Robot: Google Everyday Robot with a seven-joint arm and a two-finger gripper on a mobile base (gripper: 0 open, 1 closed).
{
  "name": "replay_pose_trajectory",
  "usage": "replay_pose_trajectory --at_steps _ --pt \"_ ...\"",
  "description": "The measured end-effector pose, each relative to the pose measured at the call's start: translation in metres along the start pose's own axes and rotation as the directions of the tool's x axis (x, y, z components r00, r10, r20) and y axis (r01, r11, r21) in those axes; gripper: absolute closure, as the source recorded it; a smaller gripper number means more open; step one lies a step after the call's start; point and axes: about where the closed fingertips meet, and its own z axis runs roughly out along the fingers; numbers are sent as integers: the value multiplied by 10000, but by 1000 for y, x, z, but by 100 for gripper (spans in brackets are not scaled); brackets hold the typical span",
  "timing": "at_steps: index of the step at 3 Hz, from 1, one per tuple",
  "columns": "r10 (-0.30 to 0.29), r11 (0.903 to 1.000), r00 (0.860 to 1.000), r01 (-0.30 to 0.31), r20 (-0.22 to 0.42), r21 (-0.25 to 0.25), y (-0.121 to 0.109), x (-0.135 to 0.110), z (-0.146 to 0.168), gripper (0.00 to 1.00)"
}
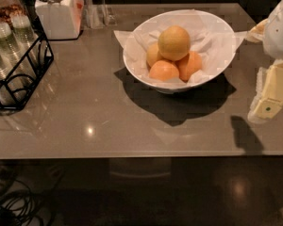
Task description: Pick orange from white bowl
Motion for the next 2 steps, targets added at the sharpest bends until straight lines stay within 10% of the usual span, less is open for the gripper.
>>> replay_pose_trajectory --at_steps 2 --pt "-105 9997 9999 103 128 199 -7 -6 -3 0"
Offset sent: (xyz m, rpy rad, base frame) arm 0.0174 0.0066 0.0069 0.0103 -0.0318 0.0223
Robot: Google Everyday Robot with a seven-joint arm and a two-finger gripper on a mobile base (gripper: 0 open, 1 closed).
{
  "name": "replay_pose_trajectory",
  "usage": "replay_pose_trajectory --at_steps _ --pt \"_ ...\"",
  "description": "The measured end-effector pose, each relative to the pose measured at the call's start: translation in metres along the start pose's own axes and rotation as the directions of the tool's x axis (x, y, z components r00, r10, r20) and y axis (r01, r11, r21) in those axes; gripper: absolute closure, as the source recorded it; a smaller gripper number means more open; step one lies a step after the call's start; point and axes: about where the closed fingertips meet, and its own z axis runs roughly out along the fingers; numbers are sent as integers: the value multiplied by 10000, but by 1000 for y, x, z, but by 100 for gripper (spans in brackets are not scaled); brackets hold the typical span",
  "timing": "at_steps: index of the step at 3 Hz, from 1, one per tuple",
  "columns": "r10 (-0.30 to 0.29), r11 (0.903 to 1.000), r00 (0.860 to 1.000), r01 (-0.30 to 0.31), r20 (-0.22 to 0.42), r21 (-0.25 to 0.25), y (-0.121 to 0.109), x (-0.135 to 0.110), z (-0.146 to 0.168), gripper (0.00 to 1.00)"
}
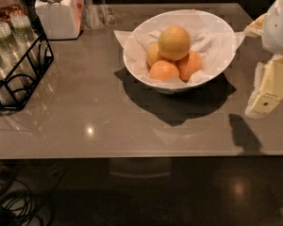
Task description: Pick orange from white bowl
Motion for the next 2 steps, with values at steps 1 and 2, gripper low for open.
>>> replay_pose_trajectory --at_steps 1,2 --pt "-621 9980 9962 624 608 -34 -26 -29 6 0" --pt "-1279 9910 9812 1320 1443 -198 -62 -68 14 0"
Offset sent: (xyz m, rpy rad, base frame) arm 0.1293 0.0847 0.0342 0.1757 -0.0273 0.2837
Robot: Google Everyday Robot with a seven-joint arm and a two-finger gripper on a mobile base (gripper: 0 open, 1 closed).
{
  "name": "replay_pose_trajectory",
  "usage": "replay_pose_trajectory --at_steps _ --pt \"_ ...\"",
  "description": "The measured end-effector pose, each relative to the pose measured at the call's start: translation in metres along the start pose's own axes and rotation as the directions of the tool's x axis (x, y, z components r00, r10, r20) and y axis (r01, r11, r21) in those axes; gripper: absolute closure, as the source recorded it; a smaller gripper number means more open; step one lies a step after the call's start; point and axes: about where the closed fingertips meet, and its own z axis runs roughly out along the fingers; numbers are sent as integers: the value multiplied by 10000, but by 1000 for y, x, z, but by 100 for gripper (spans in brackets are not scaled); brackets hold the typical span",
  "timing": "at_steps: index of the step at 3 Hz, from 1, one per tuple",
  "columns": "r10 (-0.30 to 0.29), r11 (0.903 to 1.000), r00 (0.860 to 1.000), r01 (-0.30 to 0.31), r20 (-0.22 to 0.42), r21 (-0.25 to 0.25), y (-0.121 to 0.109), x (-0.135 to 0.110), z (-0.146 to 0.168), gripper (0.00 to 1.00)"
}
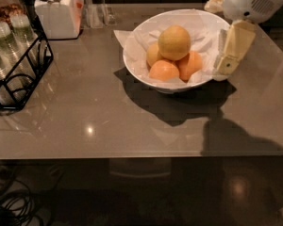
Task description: Pick orange from white bowl
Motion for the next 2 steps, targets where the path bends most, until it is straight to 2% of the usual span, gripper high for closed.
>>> replay_pose_trajectory --at_steps 1,2 --pt "-52 9995 9998 46 182 320 -10 -7 -8 0" --pt "156 9990 9994 -169 311 414 -13 -5 -6 0"
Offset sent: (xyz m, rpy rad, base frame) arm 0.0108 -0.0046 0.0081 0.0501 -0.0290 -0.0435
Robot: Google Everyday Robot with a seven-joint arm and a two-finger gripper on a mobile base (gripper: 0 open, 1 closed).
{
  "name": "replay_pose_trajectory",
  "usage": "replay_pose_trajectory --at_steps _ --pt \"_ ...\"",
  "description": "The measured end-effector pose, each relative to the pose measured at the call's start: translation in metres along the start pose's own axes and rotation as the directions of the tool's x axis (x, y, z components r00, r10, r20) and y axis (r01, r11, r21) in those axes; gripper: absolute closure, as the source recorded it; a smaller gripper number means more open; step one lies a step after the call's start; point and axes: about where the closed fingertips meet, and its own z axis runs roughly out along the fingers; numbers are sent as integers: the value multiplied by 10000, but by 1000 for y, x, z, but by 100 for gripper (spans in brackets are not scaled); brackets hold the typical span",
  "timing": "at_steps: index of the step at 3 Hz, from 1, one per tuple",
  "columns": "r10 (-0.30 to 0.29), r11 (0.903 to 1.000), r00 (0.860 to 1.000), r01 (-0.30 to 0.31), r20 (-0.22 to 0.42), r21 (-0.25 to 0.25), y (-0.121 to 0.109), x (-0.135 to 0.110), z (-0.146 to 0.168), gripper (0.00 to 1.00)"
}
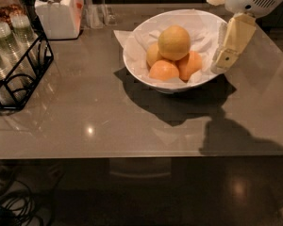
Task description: Pick orange from white bowl
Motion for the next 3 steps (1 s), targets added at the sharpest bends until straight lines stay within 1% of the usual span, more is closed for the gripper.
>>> replay_pose_trajectory --at_steps 1,2,3 --pt "102 9999 9978 -100 661 -34 -21 -8 15 0" --pt "50 9988 9957 -5 923 -488 -44 -19 44 0" --pt "317 9943 9957 -227 865 -1040 -57 -21 76 0"
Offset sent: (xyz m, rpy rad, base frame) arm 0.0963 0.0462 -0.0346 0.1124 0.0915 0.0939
